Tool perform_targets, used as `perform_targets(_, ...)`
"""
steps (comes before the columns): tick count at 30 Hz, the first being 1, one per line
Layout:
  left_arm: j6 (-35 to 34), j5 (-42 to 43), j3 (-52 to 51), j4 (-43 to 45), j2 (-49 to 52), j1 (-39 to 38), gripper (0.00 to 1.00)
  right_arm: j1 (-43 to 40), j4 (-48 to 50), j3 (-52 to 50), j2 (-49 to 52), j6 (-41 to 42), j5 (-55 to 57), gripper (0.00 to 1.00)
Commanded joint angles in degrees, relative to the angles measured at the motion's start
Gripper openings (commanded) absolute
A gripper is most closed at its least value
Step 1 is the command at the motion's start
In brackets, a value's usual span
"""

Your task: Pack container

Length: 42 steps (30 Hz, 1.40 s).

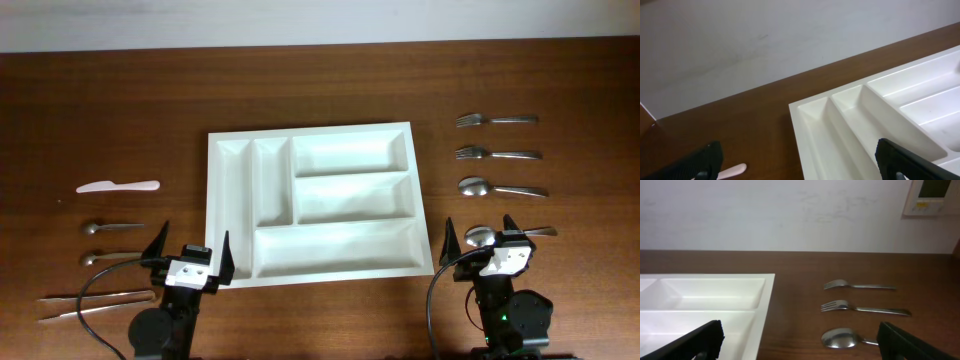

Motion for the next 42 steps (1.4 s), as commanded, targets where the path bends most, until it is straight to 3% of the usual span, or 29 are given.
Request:
perform_targets(1, -0.2, -0.6, -0.5, 0.0, -0.4, 0.3, 0.99, 0.6, 1.4, -0.3, -0.5, 4.6, 0.7, 0.99)
perform_targets(4, -0.2, -0.6, -0.5, 0.0, -0.4, 0.3, 0.99, 0.6, 3.1, 0.5, -0.5, 10.1, 0.7, 0.99)
perform_targets(8, -0.2, -0.6, -0.5, 0.0, -0.4, 0.3, 0.99, 0.6, -1.0, 4.9, -0.3, 11.0, 1.9, 0.99)
perform_targets(14, -0.2, -0.6, -0.5, 0.0, -0.4, 0.3, 0.99, 0.5, -20.3, 19.3, 4.9, 11.0, 10.4, 0.99)
perform_targets(18, -0.2, -0.6, -0.5, 0.0, -0.4, 0.3, 0.99, 0.5, -34.8, 33.5, 14.5, 15.8, 14.5, 0.99)
perform_targets(23, -0.1, -0.6, -0.5, 0.0, -0.4, 0.3, 0.99, 0.5, -47.3, 51.9, 28.6, 16.1, 13.0, 0.99)
perform_targets(28, -0.1, -0.6, -0.5, 0.0, -0.4, 0.3, 0.99, 0.5, -52.2, 65.2, 38.2, 16.1, -3.5, 0.99)
perform_targets(34, -0.2, -0.6, -0.5, 0.0, -0.4, 0.3, 0.99, 0.5, -49.9, 68.5, 43.7, 17.4, 0.6, 0.99)
perform_targets(36, -0.1, -0.6, -0.5, 0.0, -0.4, 0.3, 0.99, 0.2, -52.9, 68.7, 45.4, 27.0, 10.4, 0.99)
perform_targets(38, -0.2, -0.6, -0.5, 0.0, -0.4, 0.3, 0.99, -1.7, -61.9, 68.9, 47.8, 47.3, 23.8, 0.99)
perform_targets(40, -0.2, -0.6, -0.5, 0.0, -0.4, 0.3, 0.99, -5.1, -70.1, 68.8, 50.3, 62.1, 29.7, 0.99)
perform_targets(42, -0.2, -0.6, -0.5, 0.0, -0.4, 0.3, 0.99, -9.2, -73.0, 68.8, 52.9, 67.8, 29.5, 0.99)
